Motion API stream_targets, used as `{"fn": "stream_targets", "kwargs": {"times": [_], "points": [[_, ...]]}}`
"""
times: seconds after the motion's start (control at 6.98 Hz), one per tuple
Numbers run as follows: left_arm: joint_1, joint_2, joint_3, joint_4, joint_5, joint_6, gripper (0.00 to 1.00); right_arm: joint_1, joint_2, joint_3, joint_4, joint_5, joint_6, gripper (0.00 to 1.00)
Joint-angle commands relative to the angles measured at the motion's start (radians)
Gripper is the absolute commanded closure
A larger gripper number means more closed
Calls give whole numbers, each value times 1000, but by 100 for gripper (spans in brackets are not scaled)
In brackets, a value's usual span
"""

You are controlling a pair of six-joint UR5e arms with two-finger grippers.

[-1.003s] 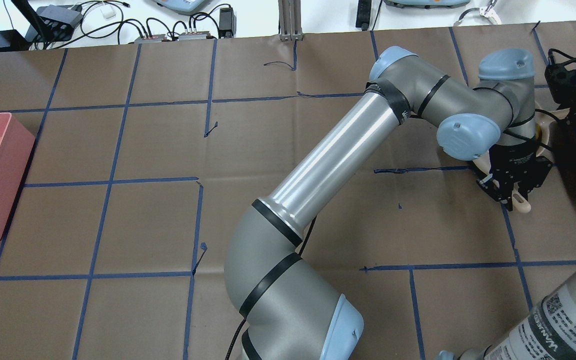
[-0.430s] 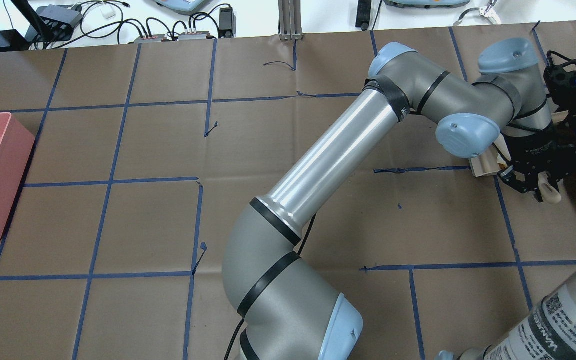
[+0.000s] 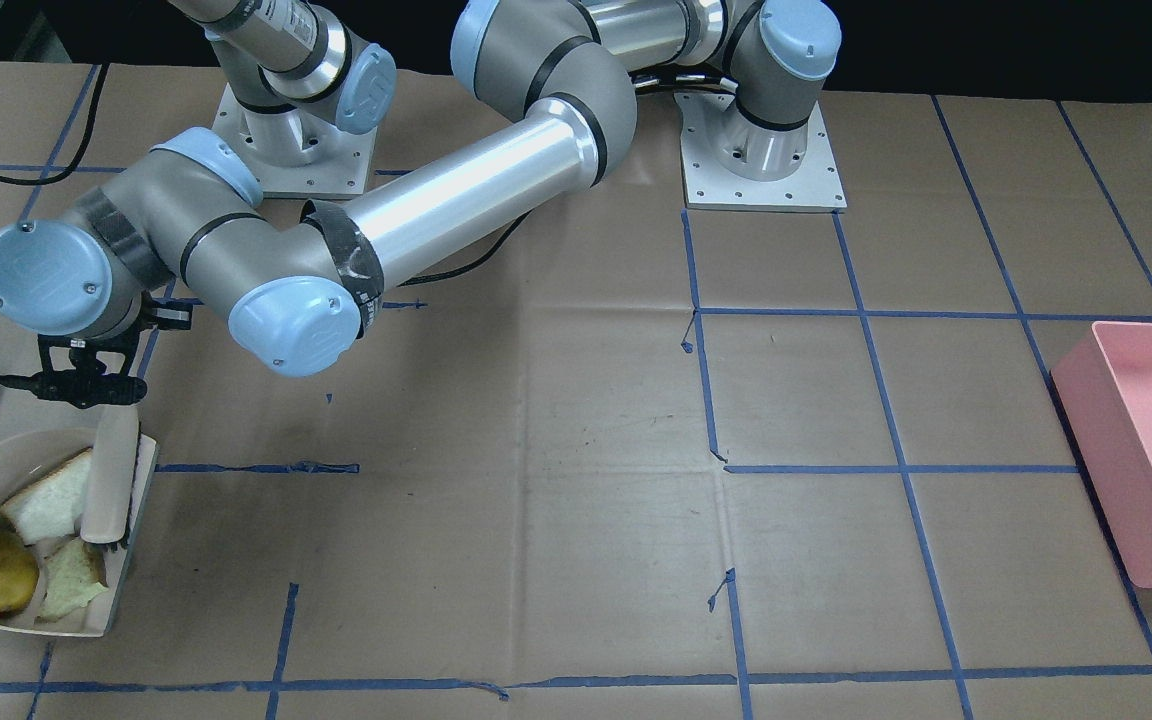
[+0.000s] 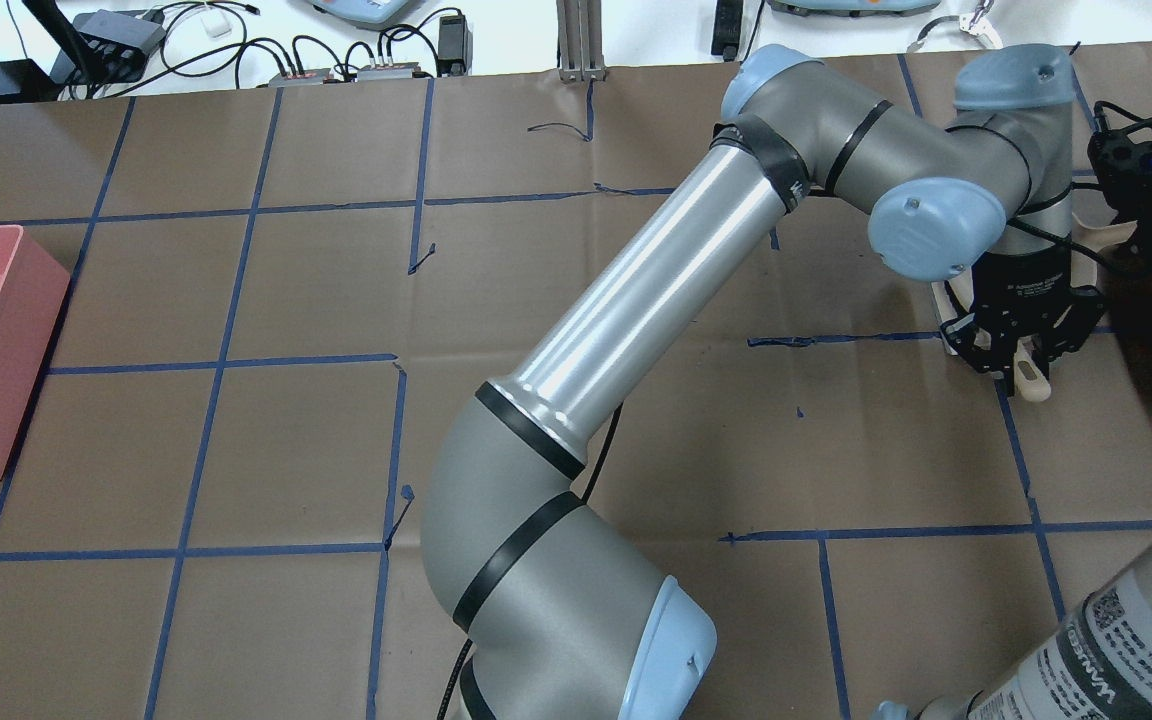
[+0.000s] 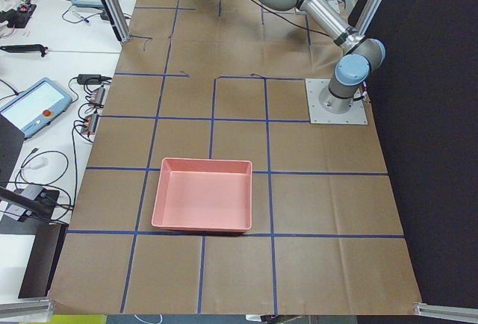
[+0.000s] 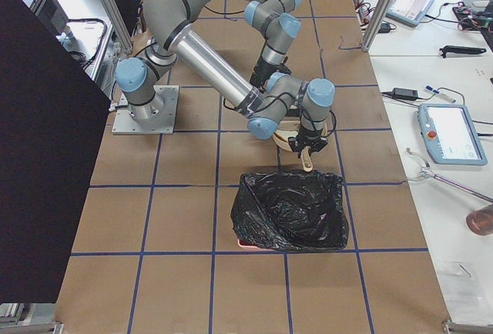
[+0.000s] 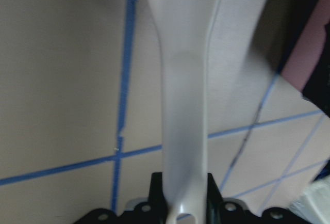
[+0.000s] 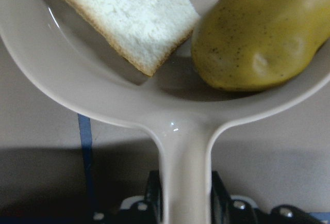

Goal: Sweep and dump trash in nearest bin
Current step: 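Sweep the bread slice into the dustpan with the left gripper's brush, then lift the brush away from the dustpan with the left gripper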

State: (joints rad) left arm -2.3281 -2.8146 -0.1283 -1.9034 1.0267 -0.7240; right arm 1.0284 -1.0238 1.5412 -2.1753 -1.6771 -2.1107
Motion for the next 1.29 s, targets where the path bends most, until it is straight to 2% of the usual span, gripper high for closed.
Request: {"fn": "stream_targets", "kwargs": {"times": [0.0, 0.57, 0.72, 0.86, 1.15], "points": [[38, 50, -8, -94, 105, 51, 100, 1, -1, -1, 0, 10, 1, 94], [147, 179, -17, -213, 306, 116, 100, -2, 4, -64, 58, 85, 5, 94], [189, 225, -37, -261, 329, 174, 100, -2, -1, -68, 67, 98, 5, 94], [225, 272, -80, -288, 334, 252, 100, -7, -7, -70, 83, 146, 8, 93], [308, 410, -270, -293, 389, 287, 100, -5, -50, -122, 200, 162, 24, 93]]}}
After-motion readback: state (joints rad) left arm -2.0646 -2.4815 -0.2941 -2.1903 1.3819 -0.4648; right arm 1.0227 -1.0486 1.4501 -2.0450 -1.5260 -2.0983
